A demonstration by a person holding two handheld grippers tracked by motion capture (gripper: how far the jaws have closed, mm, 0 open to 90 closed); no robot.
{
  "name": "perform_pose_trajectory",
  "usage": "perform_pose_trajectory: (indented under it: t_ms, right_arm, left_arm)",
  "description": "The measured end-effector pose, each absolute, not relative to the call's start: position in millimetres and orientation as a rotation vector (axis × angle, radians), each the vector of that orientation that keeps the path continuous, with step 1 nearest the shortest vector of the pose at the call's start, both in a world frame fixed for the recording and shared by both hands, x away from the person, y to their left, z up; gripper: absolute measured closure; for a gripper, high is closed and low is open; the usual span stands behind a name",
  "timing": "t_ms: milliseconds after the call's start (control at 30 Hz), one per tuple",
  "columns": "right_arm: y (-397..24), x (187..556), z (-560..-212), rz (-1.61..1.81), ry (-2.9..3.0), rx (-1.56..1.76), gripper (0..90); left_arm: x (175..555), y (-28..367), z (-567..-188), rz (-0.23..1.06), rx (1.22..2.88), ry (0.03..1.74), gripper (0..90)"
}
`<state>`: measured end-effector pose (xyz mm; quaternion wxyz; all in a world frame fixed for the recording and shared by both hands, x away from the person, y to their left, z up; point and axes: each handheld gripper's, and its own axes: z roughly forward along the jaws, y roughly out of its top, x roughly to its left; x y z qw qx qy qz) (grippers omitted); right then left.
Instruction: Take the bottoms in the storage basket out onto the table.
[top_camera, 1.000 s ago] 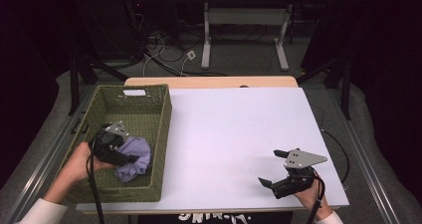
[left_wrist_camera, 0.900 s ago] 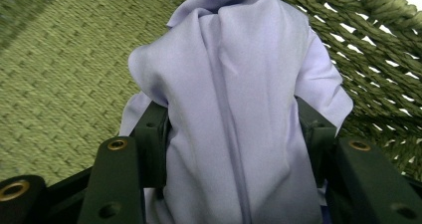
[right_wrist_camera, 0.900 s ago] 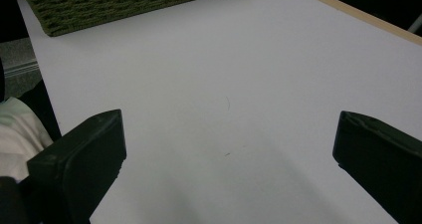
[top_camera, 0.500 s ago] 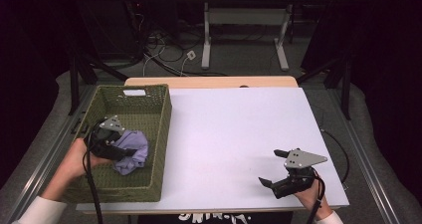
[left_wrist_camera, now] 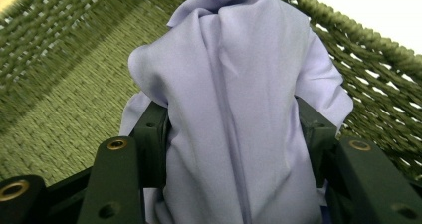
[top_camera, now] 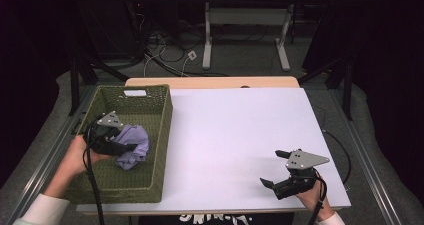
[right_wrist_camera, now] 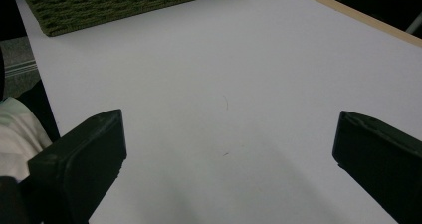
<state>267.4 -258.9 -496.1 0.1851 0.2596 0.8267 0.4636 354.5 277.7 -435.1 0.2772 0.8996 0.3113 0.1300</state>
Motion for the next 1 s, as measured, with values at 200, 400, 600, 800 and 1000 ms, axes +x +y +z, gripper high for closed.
perform_pose_trajectory:
  t_ms: [200,400,600,800,1000]
  right_arm:
    - [-259,267,-496,1.309,2.329,0.732,0.2]
    - [-259,267,-496,1.309,2.328,0.732,0.2]
    - [-259,267,-496,1.310,2.325,0.733,0.3]
    - [-259,267,-496,1.311,2.327,0.731,0.3]
    - [-259,267,-497,1.315,2.327,0.731,0.3]
  left_arm:
    - [355,281,-432,0.381,2.381,0.840,45.4]
    - [356,286,-428,0.400,2.353,0.841,45.3]
    - [356,287,-428,0.419,2.325,0.836,45.3]
    - [357,290,-426,0.430,2.281,0.822,45.3]
    - [357,290,-423,0.448,2.248,0.806,45.2]
